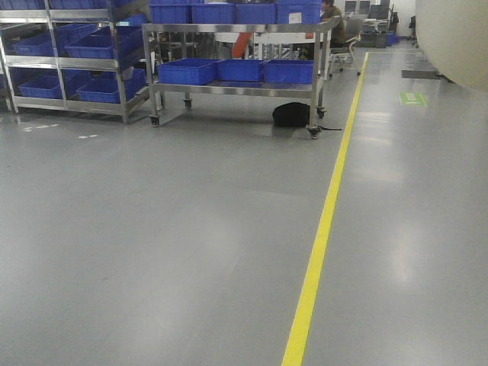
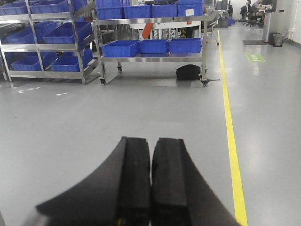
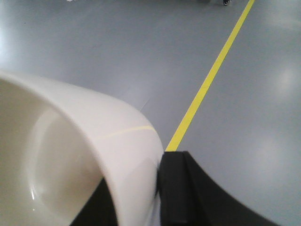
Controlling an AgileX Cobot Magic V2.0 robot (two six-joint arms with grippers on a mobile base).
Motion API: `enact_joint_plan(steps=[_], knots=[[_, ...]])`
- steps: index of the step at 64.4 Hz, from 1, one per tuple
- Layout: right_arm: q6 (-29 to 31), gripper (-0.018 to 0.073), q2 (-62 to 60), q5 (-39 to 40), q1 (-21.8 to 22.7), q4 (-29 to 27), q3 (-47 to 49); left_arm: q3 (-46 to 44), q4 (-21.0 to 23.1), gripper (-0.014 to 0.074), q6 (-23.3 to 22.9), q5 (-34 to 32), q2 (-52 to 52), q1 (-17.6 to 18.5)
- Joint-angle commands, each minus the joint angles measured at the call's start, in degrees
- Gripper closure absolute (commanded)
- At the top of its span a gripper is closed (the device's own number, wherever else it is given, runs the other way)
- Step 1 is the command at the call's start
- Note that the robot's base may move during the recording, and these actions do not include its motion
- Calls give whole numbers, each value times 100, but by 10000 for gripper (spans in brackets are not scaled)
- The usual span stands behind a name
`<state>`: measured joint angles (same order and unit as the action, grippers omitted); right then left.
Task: Move white bin to right shelf second layer
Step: 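Drive away from the table carrying the bin in the right gripper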
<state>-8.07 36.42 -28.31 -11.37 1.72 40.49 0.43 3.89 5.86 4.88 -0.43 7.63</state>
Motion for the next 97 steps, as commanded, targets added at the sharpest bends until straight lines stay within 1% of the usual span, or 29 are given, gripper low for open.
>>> enact_joint_plan(steps=[1, 97], knots=[[0, 510, 32, 515, 30, -17, 175, 211, 35, 512, -15, -488, -80, 16], [0, 510, 45, 509, 30, -17, 175, 211, 35, 512, -15, -488, -80, 16]])
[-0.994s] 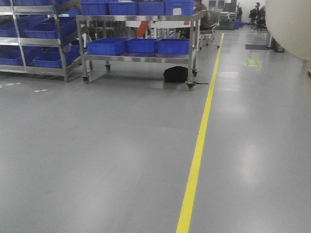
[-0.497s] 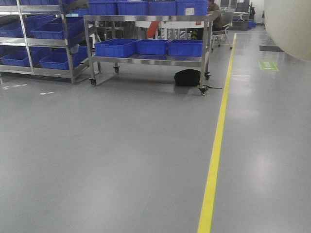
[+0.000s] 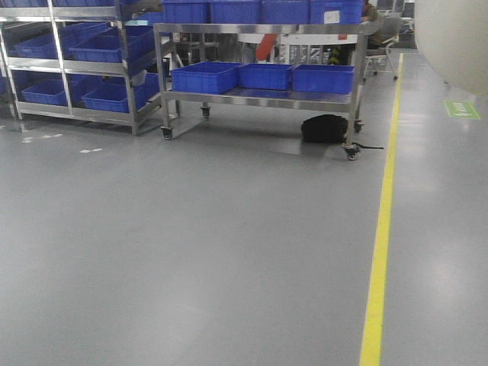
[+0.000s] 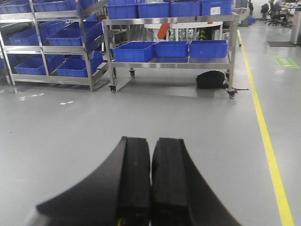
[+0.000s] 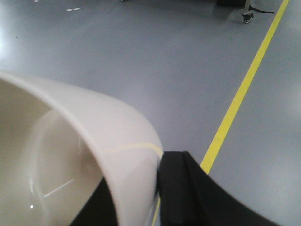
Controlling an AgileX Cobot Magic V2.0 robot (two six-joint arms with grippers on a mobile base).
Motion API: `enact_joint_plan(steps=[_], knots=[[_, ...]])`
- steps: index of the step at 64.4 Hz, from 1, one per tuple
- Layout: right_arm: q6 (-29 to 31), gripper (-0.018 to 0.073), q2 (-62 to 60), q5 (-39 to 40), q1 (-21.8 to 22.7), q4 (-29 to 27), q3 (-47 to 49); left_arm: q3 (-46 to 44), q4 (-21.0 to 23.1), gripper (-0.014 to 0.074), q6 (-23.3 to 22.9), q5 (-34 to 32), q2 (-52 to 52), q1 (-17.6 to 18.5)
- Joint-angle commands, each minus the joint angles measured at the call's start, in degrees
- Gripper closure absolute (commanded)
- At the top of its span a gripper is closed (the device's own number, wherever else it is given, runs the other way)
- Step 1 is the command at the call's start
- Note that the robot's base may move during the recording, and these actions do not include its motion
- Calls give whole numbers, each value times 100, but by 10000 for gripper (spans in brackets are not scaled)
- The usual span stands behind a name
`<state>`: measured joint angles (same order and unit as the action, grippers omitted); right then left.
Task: Move white bin to right shelf second layer
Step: 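Drive away from the table carrying the bin in the right gripper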
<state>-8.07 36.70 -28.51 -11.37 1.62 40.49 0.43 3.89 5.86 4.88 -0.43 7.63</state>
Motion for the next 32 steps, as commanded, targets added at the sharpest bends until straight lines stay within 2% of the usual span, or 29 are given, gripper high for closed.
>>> enact_joint_plan(steps=[1, 32], knots=[[0, 510, 17, 529, 30, -7, 175, 211, 35, 512, -15, -488, -80, 16], [0, 510, 17, 529, 30, -7, 175, 211, 35, 512, -15, -488, -80, 16]])
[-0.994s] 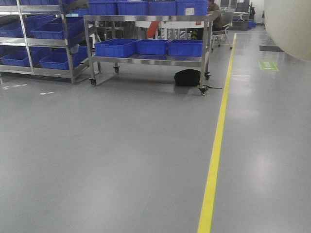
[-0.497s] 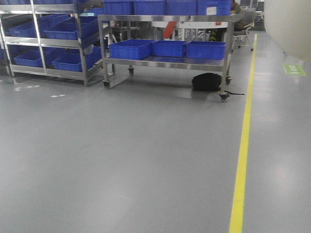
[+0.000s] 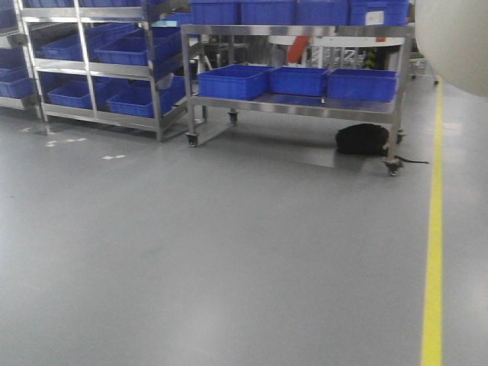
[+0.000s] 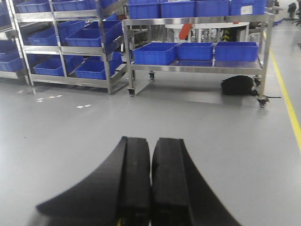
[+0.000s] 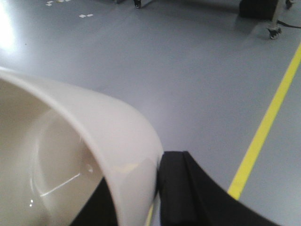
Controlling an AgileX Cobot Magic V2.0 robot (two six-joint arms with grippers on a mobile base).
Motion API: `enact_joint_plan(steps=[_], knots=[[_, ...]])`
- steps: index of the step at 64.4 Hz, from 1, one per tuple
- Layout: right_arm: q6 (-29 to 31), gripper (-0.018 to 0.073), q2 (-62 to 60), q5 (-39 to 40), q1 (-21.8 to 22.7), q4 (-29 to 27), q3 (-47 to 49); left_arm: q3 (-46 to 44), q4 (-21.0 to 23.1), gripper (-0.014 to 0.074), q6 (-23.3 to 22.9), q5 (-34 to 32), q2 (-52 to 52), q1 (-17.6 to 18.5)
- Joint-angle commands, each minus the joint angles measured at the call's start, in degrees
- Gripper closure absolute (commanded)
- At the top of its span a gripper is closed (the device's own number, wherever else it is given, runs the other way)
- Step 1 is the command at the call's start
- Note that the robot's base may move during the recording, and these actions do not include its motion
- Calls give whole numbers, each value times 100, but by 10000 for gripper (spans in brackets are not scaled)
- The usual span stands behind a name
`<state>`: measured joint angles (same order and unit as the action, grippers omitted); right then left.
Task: Move white bin to right shelf second layer
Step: 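Drive away from the table carrying the bin in the right gripper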
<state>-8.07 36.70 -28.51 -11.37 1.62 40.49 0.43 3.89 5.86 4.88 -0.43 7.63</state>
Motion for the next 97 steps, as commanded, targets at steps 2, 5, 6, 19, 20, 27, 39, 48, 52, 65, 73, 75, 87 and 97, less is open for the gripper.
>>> enact_joint_plan(steps=[2, 5, 6, 19, 20, 27, 39, 48, 52, 65, 73, 75, 87, 97], knots=[[0, 510, 17, 529, 30, -7, 175, 211, 35, 512, -15, -488, -80, 16], [0, 510, 17, 529, 30, -7, 175, 211, 35, 512, -15, -488, -80, 16], [0, 510, 17, 529, 30, -7, 175, 211, 35, 512, -15, -488, -80, 16], [0, 510, 17, 529, 30, -7, 175, 211, 35, 512, -15, -488, -80, 16], [0, 510, 17, 529, 30, -7, 175, 211, 35, 512, -15, -488, -80, 16], [0, 510, 17, 529, 30, -7, 175, 211, 35, 512, -15, -488, -80, 16], [0, 510, 17, 529, 30, -7, 175, 211, 35, 512, -15, -488, -80, 16], [0, 510, 17, 529, 30, -7, 175, 211, 35, 512, -15, -488, -80, 16], [0, 510, 17, 529, 30, -7, 175, 211, 35, 512, -15, -488, -80, 16], [0, 510, 17, 535, 30, -7, 175, 211, 35, 512, -15, -488, -80, 16], [0, 510, 17, 534, 30, -7, 175, 211, 35, 512, -15, -488, -80, 16], [0, 510, 17, 534, 30, -7, 175, 211, 35, 512, -15, -488, -80, 16], [0, 510, 17, 534, 30, -7, 175, 211, 35, 512, -15, -488, -80, 16], [0, 510, 17, 534, 30, -7, 175, 211, 35, 512, -15, -488, -80, 16]])
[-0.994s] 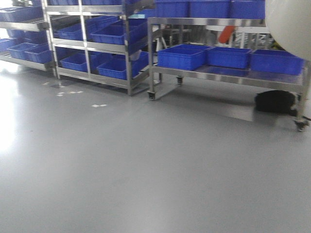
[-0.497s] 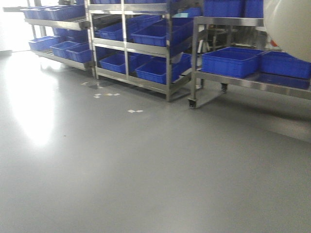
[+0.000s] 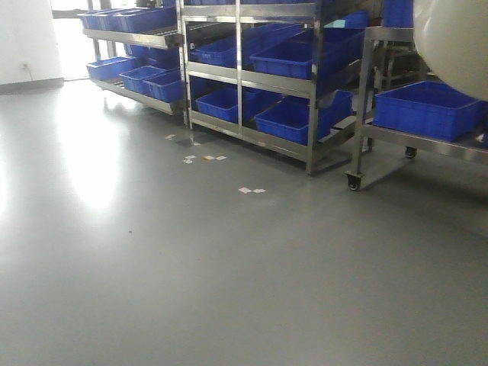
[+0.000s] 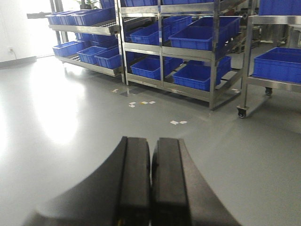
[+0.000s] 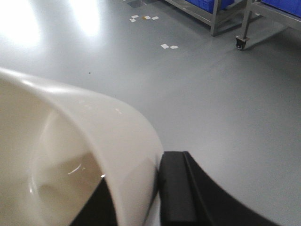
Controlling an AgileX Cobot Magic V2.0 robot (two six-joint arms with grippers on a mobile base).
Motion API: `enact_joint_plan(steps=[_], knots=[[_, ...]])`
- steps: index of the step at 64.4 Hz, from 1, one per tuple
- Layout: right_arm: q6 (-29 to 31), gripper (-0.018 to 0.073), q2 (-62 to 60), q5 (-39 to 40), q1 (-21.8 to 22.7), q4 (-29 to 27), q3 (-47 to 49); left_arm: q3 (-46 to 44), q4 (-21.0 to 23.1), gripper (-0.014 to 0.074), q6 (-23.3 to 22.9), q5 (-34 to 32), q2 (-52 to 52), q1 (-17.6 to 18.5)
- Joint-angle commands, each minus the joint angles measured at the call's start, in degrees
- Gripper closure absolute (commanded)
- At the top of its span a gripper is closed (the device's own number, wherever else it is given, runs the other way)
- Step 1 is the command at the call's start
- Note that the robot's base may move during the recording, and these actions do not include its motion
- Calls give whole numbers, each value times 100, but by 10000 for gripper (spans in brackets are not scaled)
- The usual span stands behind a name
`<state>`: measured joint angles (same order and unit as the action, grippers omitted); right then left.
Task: Move white bin to right shelf second layer
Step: 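Drive away from the table carrying the bin in the right gripper, then drive along the blue crate racks toward the roller shelf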
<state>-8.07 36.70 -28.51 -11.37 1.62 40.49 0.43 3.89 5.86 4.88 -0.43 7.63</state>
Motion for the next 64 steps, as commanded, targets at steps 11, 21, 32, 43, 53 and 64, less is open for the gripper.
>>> enact_joint_plan(steps=[11, 21, 32, 43, 53, 64], knots=[[0, 510, 23, 533, 30, -7, 175, 211, 35, 512, -15, -488, -80, 16], [0, 510, 23, 533, 30, -7, 175, 211, 35, 512, -15, -488, -80, 16], [0, 510, 23, 533, 30, -7, 175, 211, 35, 512, -15, -488, -80, 16], [0, 510, 23, 533, 30, -7, 175, 211, 35, 512, -15, -488, -80, 16], [0, 510, 23, 533, 30, -7, 175, 211, 35, 512, -15, -488, -80, 16], [0, 510, 23, 533, 30, -7, 175, 211, 35, 512, -15, -488, -80, 16]])
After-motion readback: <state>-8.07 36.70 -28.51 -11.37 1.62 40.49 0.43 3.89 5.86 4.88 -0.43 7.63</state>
